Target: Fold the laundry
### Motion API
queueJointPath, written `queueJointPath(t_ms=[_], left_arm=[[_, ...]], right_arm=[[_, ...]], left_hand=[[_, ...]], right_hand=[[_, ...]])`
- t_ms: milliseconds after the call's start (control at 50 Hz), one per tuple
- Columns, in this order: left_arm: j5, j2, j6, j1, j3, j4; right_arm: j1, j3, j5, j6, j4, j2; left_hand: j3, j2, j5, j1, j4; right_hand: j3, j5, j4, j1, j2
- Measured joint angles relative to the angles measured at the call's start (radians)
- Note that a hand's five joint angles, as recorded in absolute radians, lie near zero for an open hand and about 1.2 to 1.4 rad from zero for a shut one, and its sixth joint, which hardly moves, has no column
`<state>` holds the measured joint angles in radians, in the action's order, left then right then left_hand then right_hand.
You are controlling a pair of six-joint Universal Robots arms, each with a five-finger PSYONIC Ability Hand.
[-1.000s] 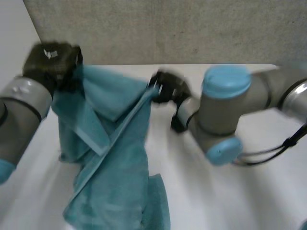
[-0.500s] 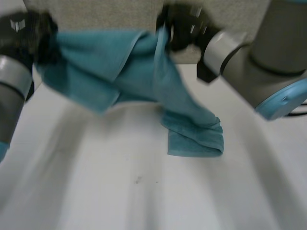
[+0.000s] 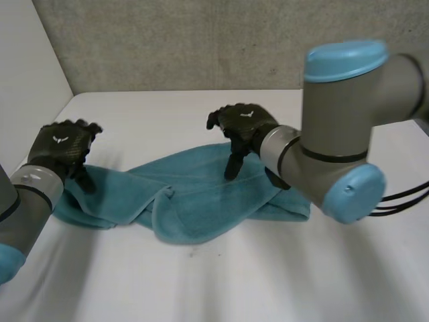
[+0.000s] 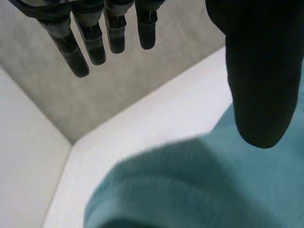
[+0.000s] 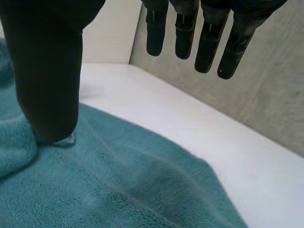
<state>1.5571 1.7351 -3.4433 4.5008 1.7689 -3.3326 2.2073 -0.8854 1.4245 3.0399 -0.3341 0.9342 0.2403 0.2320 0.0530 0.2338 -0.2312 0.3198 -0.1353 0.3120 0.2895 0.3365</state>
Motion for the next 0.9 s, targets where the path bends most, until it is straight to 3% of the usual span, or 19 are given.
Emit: queueJointPath(t_ms=[160, 300, 460, 560, 800, 900], left_arm=[[0.002, -0.051, -0.003, -0.134, 0.046, 0.003], [0.002, 0.055, -0.017, -0.213, 0.044, -0.017], [-0.026, 0.245, -0.162, -0.219, -0.053, -0.073], [-0.062, 0.313, -0.234, -0.209, -0.097, -0.084], [-0.078, 0.374, -0.249, -0.195, -0.147, -0.084], [-0.073, 0.377, -0.248, -0.169, -0.154, -0.091]], right_arm=[[-0.022, -0.277, 0.006, -0.012, 0.089, 0.193], [-0.071, -0.519, 0.001, -0.027, 0.171, 0.303], [-0.11, -0.729, 0.0, -0.148, 0.271, 0.334], [-0.138, -0.792, 0.004, -0.219, 0.311, 0.33], [-0.183, -0.831, 0.009, -0.264, 0.477, 0.281], [-0.213, -0.807, 0.034, -0.293, 0.527, 0.208]], left_hand=[[0.0, 0.0, 0.0, 0.0, 0.0], [0.0, 0.0, 0.0, 0.0, 0.0], [0.01, 0.019, 0.023, 0.015, -0.017], [0.154, 0.164, 0.173, 0.169, -0.165], [0.387, 0.396, 0.393, 0.406, -0.395], [0.703, 0.715, 0.709, 0.721, -0.716]], right_hand=[[0.0, 0.0, 0.0, 0.0, 0.0], [0.0, 0.0, 0.0, 0.0, 0.0], [0.0, 0.0, 0.0, 0.0, 0.0], [0.0, 0.0, 0.0, 0.0, 0.0], [0.034, -0.051, 0.043, 0.019, 0.006], [0.224, -0.212, 0.232, 0.18, 0.205]])
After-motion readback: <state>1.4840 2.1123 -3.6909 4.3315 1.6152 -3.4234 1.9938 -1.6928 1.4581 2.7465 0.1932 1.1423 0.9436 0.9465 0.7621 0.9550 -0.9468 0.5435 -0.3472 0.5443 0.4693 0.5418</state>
